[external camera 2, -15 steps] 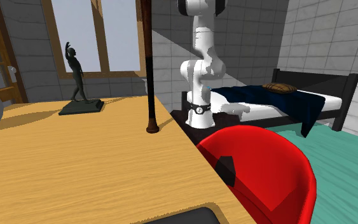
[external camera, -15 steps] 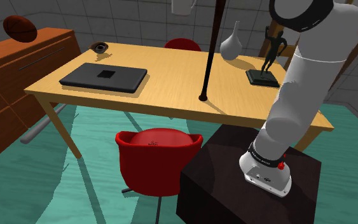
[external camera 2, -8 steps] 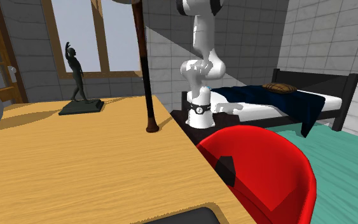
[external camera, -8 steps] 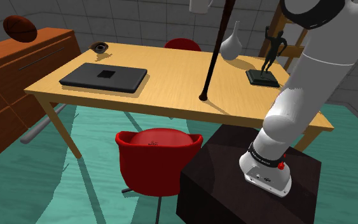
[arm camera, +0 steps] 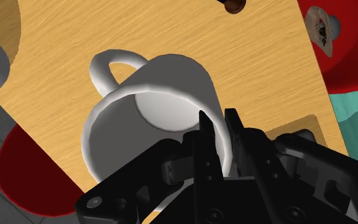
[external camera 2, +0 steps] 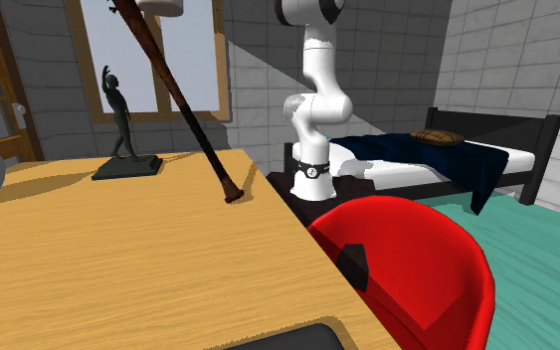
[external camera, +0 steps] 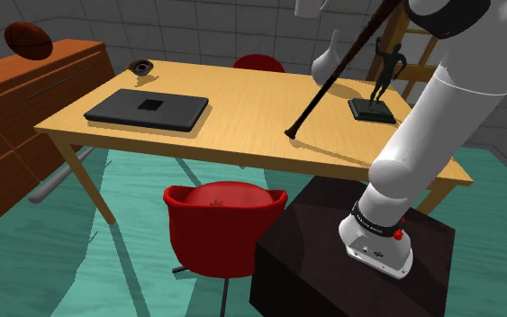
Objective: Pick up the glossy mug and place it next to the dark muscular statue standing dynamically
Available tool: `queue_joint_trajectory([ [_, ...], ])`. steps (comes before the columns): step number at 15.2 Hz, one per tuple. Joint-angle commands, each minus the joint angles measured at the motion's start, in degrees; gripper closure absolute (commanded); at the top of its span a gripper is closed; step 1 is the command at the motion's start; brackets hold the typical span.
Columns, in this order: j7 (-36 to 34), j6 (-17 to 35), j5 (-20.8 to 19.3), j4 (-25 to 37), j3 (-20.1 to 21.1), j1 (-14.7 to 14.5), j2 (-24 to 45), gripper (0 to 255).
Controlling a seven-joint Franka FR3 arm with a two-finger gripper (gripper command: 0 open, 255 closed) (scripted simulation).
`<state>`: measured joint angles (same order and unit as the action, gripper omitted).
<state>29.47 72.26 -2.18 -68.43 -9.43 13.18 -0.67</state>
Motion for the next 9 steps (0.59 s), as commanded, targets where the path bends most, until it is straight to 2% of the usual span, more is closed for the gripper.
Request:
queue_joint_trajectory([
  [1,3.17,0.34,0.19,-0.6,-1.59,1.54,-0.38,255],
  [9,15.66,-0.44,2.52,4.38,-8.21,8.27,3.73,255],
])
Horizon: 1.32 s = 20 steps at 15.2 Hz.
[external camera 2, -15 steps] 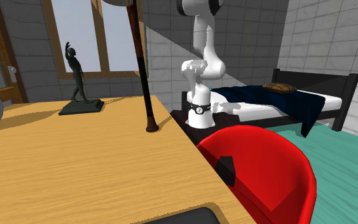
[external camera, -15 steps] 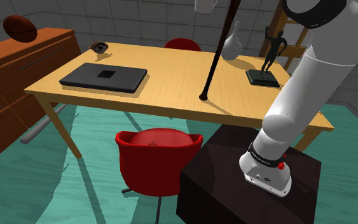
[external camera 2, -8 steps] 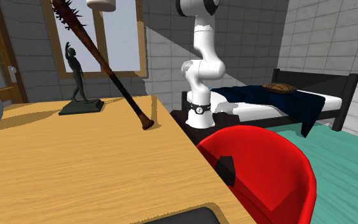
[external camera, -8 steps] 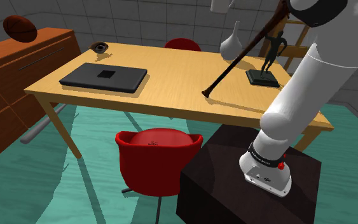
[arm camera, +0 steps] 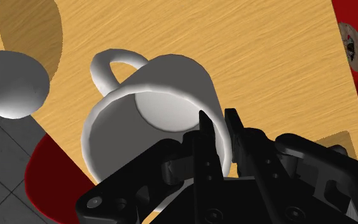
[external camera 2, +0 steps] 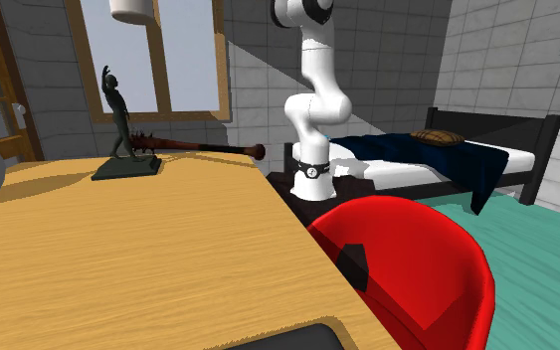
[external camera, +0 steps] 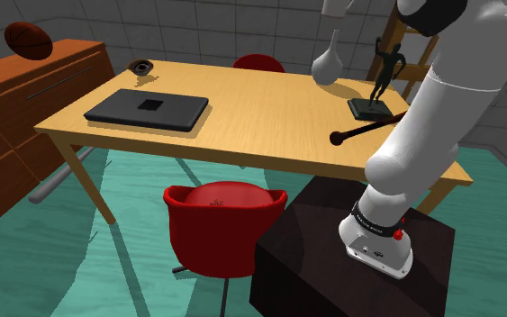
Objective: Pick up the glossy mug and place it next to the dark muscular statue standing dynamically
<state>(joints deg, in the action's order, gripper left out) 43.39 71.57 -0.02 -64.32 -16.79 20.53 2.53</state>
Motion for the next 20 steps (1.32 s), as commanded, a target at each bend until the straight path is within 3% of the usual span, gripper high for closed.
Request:
queue_joint_trajectory([
  [1,3.35,-0.01,0.88,1.44,-1.66,1.94,1.47,255],
  [6,11.44,-2.44,4.7,9.97,-5.51,8.15,8.07,255],
  [10,17.15,-6.85,9.73,22.14,-7.53,15.51,16.44,255],
  [14,16.49,0.45,6.29,8.85,-7.31,11.96,10.13,255],
  [20,15.5,7.95,3.63,-3.58,-6.73,9.71,4.8,255],
])
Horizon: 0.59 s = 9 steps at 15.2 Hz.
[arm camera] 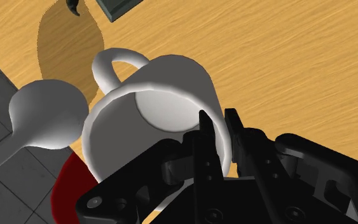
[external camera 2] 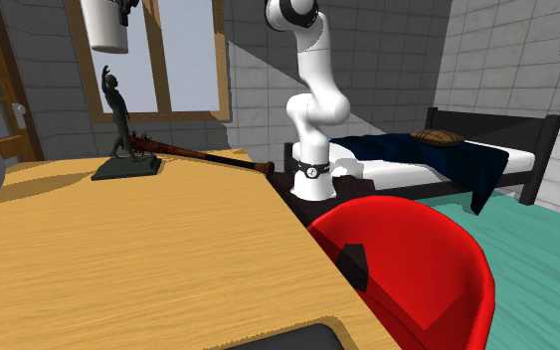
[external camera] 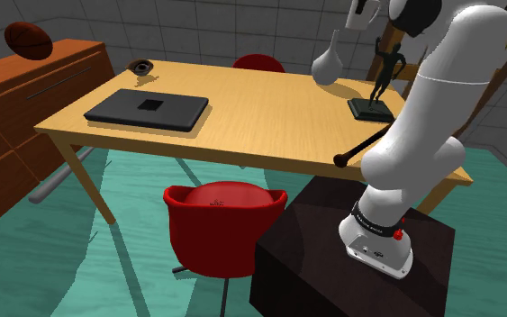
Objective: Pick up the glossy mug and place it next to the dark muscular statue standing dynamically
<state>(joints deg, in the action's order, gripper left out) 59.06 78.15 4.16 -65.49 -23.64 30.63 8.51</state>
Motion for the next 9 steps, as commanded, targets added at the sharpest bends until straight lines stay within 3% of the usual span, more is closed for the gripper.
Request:
queue_joint_trajectory([
  [1,-0.32,2.46,-0.87,-4.12,0.2,-0.62,-1.85,255],
  [9,-1.27,10.29,-2.68,-15.68,0.81,-1.73,-5.92,255],
])
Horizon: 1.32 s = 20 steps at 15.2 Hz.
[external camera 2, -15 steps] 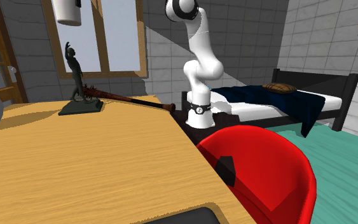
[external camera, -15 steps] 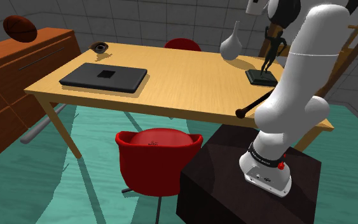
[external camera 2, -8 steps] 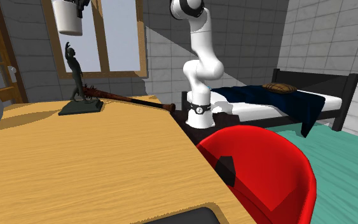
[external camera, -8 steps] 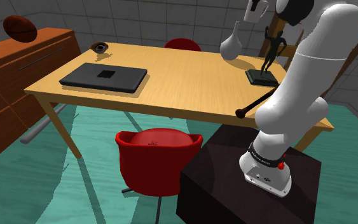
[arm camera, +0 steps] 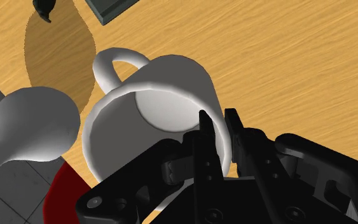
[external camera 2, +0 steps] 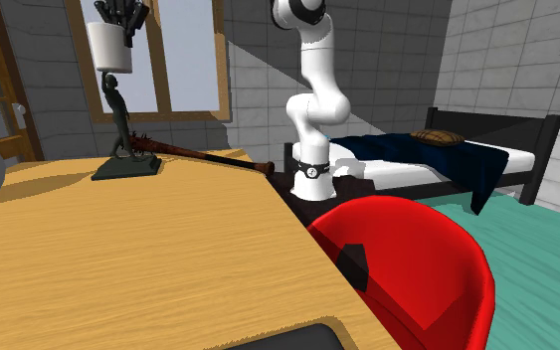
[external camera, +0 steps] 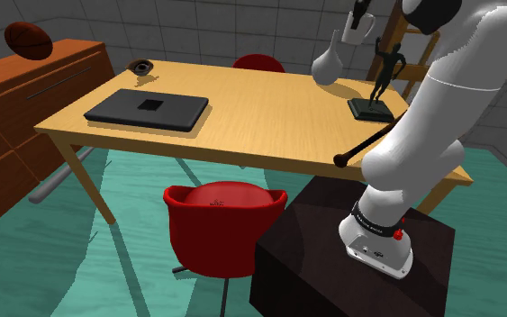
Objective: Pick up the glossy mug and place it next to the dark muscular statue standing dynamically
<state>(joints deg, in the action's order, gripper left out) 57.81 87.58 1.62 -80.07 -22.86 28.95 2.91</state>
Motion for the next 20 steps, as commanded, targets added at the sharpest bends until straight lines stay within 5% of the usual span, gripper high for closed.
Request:
queue_joint_trajectory([
  [1,-0.12,1.75,-0.29,-2.35,0.08,-0.13,-0.7,255],
  [20,-1.01,17.4,-1.75,-21.3,0.56,-0.66,-4.29,255],
])
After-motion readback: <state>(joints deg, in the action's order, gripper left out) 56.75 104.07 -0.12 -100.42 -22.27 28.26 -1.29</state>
